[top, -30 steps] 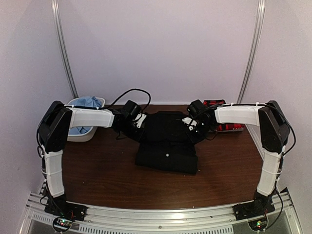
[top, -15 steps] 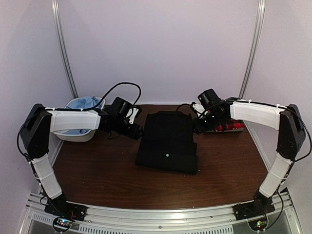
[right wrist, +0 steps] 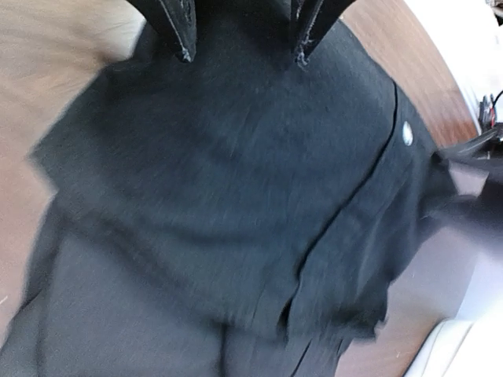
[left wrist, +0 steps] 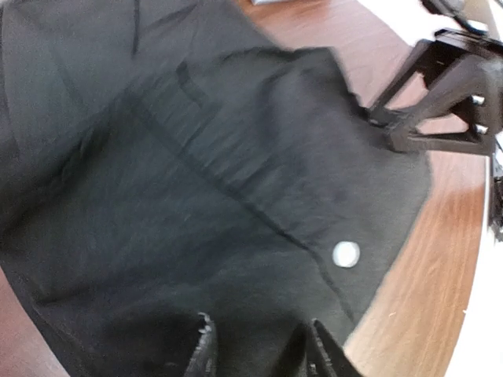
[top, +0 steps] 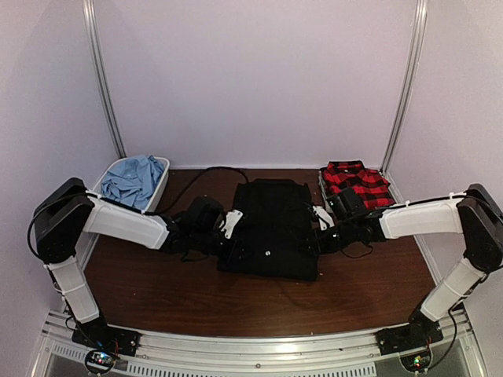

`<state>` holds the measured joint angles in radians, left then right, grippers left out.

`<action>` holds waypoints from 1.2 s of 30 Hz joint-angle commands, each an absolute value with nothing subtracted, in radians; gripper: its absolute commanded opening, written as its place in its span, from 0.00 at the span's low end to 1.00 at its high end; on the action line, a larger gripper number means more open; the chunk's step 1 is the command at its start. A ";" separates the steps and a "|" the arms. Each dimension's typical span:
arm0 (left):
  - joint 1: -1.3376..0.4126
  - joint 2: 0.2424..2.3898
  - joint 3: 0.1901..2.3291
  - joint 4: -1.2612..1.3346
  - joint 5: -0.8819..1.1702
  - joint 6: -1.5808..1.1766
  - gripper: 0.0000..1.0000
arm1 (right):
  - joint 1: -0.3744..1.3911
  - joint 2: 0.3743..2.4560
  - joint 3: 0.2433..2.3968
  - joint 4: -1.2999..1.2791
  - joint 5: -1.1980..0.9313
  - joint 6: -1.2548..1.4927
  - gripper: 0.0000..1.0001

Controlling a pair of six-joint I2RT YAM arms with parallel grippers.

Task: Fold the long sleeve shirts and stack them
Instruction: Smooth out the 2/3-rectangle-folded shirt at the center of the board.

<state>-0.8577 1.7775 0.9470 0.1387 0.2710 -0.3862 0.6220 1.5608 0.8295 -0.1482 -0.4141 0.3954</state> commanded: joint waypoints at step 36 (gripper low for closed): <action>-1.189 1.486 0.608 0.075 -0.138 -0.525 0.60 | 0.948 1.220 0.687 -0.364 -0.067 0.427 0.65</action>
